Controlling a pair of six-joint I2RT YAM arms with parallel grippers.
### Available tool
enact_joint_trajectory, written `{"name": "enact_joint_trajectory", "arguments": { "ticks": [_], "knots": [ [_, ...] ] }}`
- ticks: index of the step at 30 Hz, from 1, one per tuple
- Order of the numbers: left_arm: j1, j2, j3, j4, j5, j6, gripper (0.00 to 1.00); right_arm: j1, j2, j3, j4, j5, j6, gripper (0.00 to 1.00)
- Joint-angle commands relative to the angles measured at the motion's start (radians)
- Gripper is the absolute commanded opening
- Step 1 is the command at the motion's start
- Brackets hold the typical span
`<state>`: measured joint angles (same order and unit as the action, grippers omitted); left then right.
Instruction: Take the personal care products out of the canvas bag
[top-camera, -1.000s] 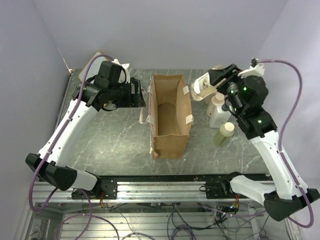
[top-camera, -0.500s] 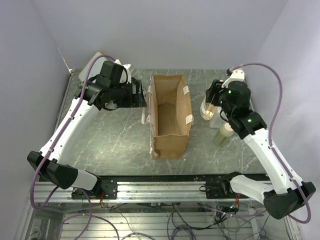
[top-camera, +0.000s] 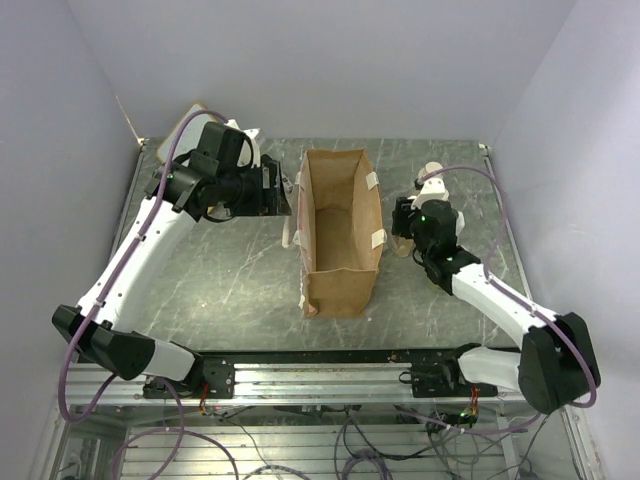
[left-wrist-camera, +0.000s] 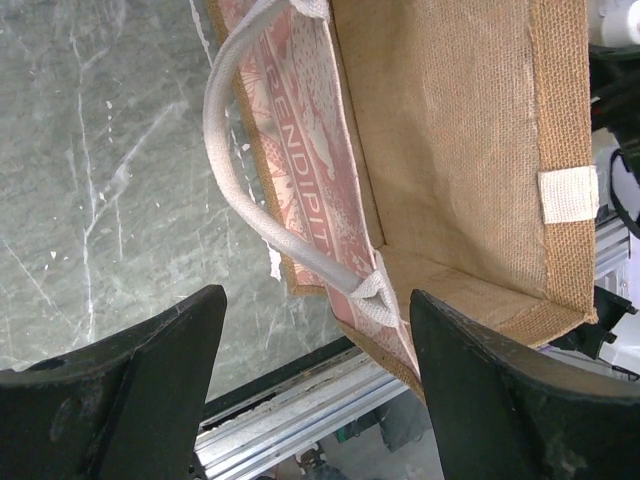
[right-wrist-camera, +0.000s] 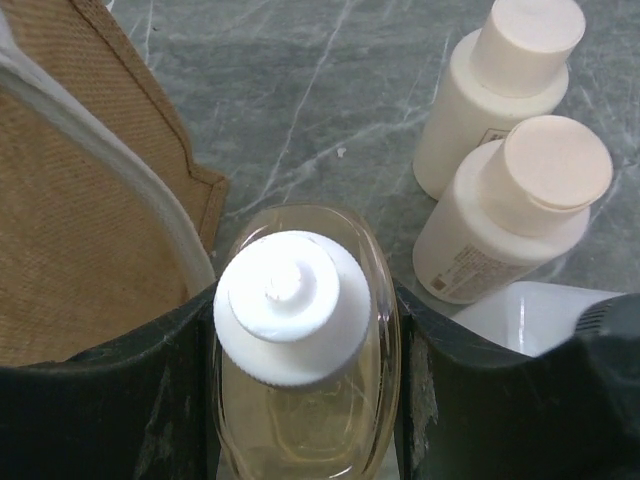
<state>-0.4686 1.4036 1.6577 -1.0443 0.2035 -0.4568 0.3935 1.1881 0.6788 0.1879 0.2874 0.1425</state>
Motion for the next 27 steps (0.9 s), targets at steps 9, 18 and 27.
{"name": "enact_joint_trajectory", "arguments": {
  "ticks": [9, 18, 27],
  "knots": [
    [-0.002, -0.064, 0.028, -0.055, -0.053, -0.017, 0.85, -0.056, 0.133, -0.077, 0.497, -0.021, -0.014, 0.00],
    [-0.002, -0.052, 0.006, -0.005, -0.009, -0.053, 0.86, -0.058, 0.167, -0.079, 0.357, -0.107, -0.054, 0.41],
    [-0.004, -0.039, -0.044, 0.060, 0.108, -0.081, 0.87, -0.054, -0.021, -0.066, 0.148, -0.082, 0.029, 1.00]
  ]
}}
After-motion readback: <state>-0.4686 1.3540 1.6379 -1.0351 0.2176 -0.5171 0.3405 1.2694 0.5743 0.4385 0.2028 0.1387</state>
